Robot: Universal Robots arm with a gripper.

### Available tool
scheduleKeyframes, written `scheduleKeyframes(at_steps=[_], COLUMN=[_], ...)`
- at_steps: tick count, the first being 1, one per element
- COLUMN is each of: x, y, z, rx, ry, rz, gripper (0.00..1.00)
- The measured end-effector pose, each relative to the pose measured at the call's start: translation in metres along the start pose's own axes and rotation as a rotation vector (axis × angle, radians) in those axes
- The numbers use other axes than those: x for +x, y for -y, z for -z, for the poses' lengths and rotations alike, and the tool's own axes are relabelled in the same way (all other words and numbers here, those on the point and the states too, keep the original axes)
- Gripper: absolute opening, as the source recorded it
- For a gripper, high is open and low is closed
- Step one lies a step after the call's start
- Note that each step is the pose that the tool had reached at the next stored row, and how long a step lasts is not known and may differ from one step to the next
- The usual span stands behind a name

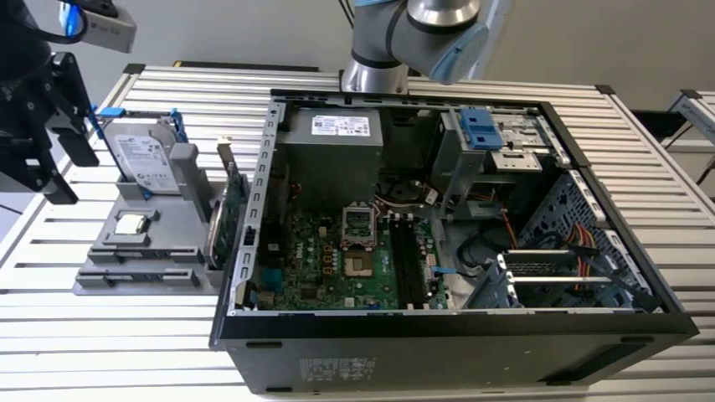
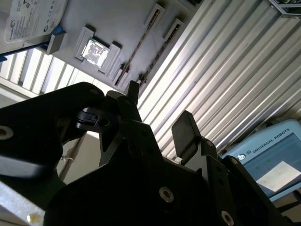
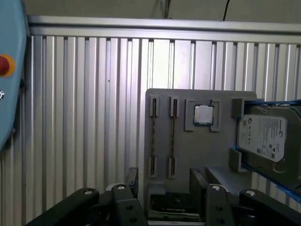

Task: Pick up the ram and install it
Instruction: 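Pick up the ram and move it above insertion slot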

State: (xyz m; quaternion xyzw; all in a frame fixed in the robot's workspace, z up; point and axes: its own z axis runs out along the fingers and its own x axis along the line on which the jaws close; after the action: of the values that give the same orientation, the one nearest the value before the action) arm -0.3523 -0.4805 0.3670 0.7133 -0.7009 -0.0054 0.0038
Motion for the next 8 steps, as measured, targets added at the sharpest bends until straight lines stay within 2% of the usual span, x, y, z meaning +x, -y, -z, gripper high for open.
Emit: scheduleKeyframes(at_steps=[8], x=[0.0000], y=[0.0001], z=[-0.0044], rx=[0.0001], ry=[0.0001], rz=[0.000], gripper=[1.00])
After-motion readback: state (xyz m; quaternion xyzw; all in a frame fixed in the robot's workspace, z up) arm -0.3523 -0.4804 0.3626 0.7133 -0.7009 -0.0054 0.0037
